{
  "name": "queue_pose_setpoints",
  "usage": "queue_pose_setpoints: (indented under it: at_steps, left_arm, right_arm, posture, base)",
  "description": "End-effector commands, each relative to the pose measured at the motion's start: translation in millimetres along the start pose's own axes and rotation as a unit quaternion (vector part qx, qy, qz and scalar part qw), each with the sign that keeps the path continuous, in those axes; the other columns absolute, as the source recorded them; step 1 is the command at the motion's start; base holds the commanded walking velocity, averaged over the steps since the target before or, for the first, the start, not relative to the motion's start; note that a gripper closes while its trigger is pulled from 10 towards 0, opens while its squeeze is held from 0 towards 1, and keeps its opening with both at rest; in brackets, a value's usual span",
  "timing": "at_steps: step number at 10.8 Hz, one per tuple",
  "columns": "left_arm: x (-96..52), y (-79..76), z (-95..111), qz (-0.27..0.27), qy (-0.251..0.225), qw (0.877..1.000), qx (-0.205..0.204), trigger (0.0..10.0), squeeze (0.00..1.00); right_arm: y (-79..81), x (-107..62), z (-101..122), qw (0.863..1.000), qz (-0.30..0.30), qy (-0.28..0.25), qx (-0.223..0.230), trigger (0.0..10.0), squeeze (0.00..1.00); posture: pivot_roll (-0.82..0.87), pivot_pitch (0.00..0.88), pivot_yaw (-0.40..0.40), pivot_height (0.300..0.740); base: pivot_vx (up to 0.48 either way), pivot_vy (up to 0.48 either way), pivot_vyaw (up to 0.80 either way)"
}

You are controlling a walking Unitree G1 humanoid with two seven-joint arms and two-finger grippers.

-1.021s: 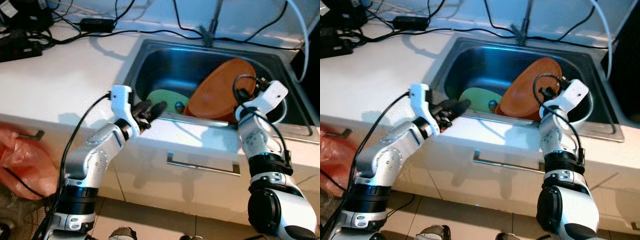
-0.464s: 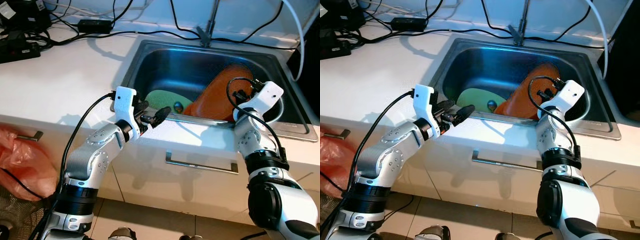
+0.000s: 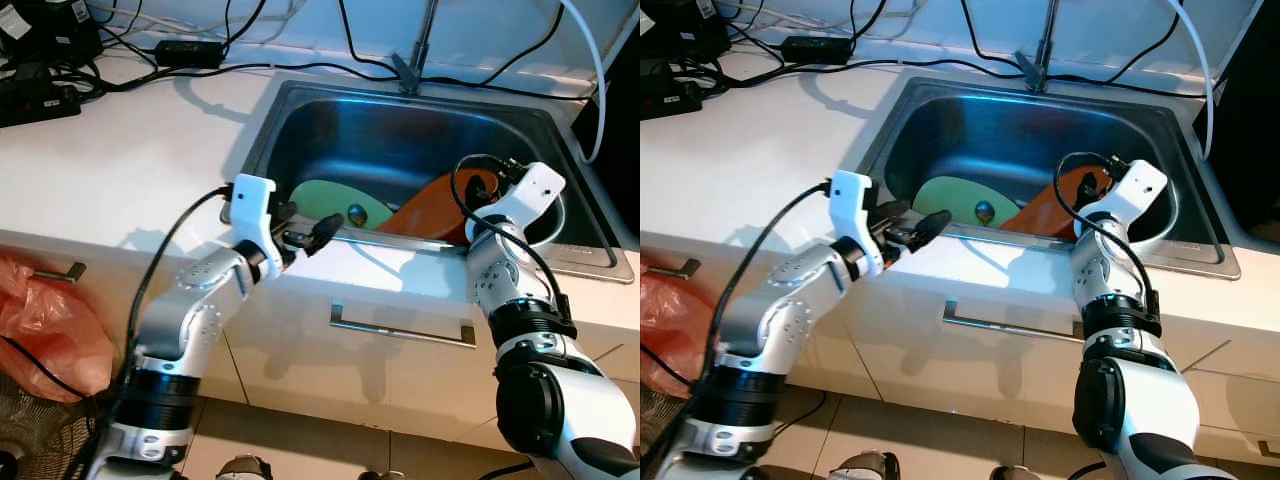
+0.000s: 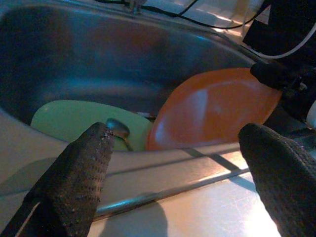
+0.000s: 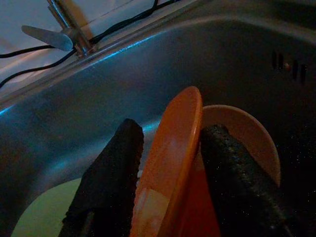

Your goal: Kitchen organization

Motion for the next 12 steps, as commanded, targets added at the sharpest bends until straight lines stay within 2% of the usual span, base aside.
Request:
queue_pose_setpoints:
  at_steps: [1, 3, 4, 7, 8, 9, 12]
  left_arm:
    - [-0.7, 0.7, -2, 0.007, 0.001, 1.000, 0.008, 10.0, 1.00]
    - [0.0, 7.0, 3, 0.028, -0.022, 0.999, 0.010, 10.0, 1.00]
    - [-1.1, 13.6, 4, 0.048, -0.033, 0.998, 0.014, 10.0, 0.95]
    - [-4.9, 27.9, 6, 0.105, -0.072, 0.991, 0.028, 10.0, 0.80]
    - [-5.4, 29.8, 7, 0.116, -0.084, 0.989, 0.035, 10.0, 0.53]
    - [-5.8, 29.8, 9, 0.119, -0.093, 0.988, 0.041, 10.0, 0.00]
    - [-9.3, 32.2, 15, 0.130, -0.117, 0.984, 0.043, 10.0, 0.00]
  right_arm:
    - [-4.6, -1.4, -9, 1.000, -0.001, 0.013, -0.008, 10.0, 1.00]
    - [-7.0, -2.8, -9, 0.999, 0.005, 0.006, -0.032, 10.0, 1.00]
    - [-4.1, -4.9, 2, 0.995, 0.018, -0.031, -0.090, 10.0, 1.00]
    - [-8.3, -7.3, 9, 0.990, 0.023, -0.050, -0.132, 10.0, 1.00]
    - [-12.1, -8.2, 13, 0.985, 0.021, -0.062, -0.161, 10.0, 1.00]
    - [-15.7, -9.3, 16, 0.978, 0.020, -0.072, -0.192, 10.0, 1.00]
    - [-19.4, -13.9, 22, 0.972, 0.025, -0.089, -0.218, 10.0, 1.00]
  posture:
    - [0.13, 0.069, -0.038, 0.740]
    - [0.13, 0.073, -0.044, 0.740]
    - [0.13, 0.071, -0.049, 0.740]
    - [0.11, 0.052, -0.055, 0.740]
    - [0.11, 0.043, -0.061, 0.740]
    - [0.11, 0.035, -0.064, 0.740]
    - [0.11, 0.016, -0.065, 0.740]
  base:
    - [0.000, 0.000, 0.00]
    - [0.000, 0.000, 0.00]
    - [0.000, 0.000, 0.00]
    - [0.000, 0.000, 0.00]
    - [0.000, 0.000, 0.00]
    - [0.000, 0.000, 0.00]
    - [0.000, 0.000, 0.00]
Point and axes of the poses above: a point about 5 cm out from each wrist's last joint towards the gripper, its own x axis pointing out of the wrist towards the gripper, its own z axis along the axis of the wrist's last joint, y = z × x, the point moved 6 cm from there along x, pointing out of the wrist towards the gripper, and after that the axes turned 9 degrees about -x, right-handed, at the moved point
